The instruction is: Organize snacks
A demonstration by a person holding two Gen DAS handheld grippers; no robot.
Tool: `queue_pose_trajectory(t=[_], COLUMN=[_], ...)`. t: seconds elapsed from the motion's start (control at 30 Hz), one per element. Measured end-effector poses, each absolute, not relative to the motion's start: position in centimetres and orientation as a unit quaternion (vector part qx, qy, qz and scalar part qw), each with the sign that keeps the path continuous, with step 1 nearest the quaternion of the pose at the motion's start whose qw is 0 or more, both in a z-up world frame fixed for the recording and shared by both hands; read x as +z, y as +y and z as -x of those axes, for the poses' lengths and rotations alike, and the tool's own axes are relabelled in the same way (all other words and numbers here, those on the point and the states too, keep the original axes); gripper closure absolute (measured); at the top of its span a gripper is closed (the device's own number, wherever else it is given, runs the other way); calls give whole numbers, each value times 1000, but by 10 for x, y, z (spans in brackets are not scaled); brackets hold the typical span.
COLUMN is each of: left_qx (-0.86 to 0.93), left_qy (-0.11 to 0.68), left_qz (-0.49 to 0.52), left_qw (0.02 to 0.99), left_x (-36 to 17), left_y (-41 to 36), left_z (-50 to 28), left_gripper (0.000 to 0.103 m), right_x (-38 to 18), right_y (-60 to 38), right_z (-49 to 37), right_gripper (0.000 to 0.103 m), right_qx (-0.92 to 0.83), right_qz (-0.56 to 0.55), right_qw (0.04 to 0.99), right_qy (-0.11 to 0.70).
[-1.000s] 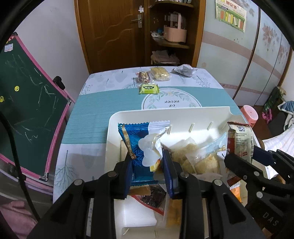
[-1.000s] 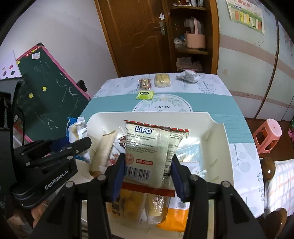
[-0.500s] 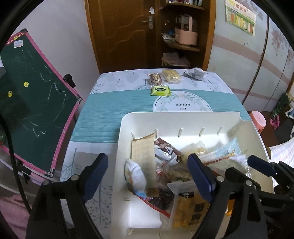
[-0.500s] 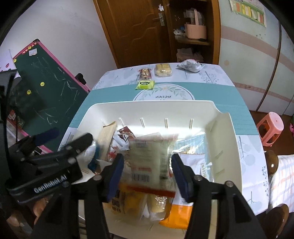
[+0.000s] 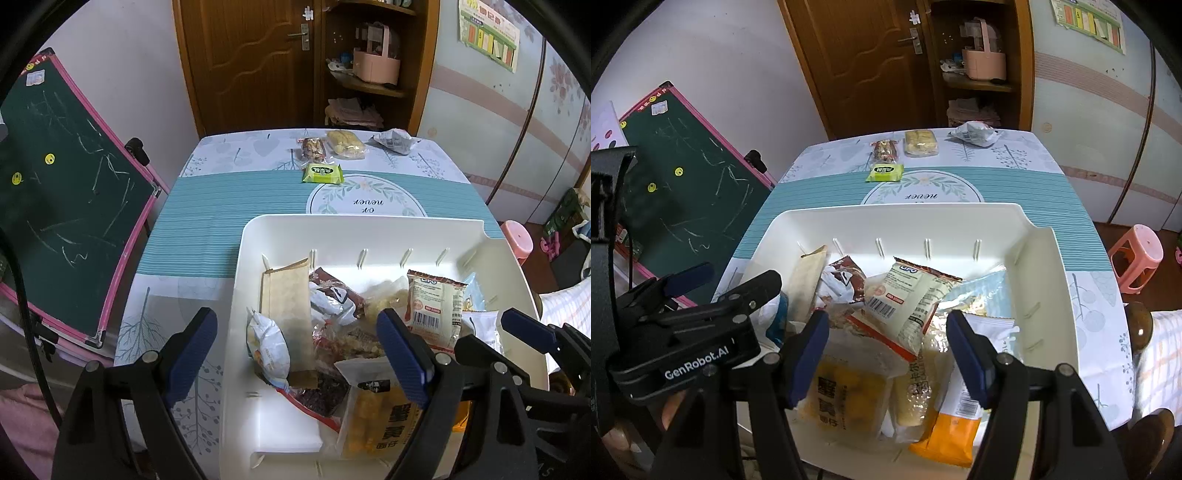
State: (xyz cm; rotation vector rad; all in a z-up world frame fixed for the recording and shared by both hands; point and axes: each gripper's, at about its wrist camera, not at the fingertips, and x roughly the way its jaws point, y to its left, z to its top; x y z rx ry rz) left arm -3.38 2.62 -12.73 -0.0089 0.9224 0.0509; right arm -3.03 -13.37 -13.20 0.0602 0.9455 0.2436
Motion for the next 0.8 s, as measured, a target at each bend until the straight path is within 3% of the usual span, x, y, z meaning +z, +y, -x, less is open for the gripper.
queue_pose_trajectory(t=[0.53,0.8], left_qx=[9,-2], left_qy=[447,440], left_qz=[0,-29], left_qw=[894,898], left_x=[-126,-101], left_y=[22,18], left_z=[27,10], left_gripper=[16,16], right_x=[-130,-111], right_y=[-136,-147], right_z=[26,15], right_gripper=[37,37], right_qx=[108,106], right_qz=[-31,-25], right_qw=[886,894], right_qy=[450,434])
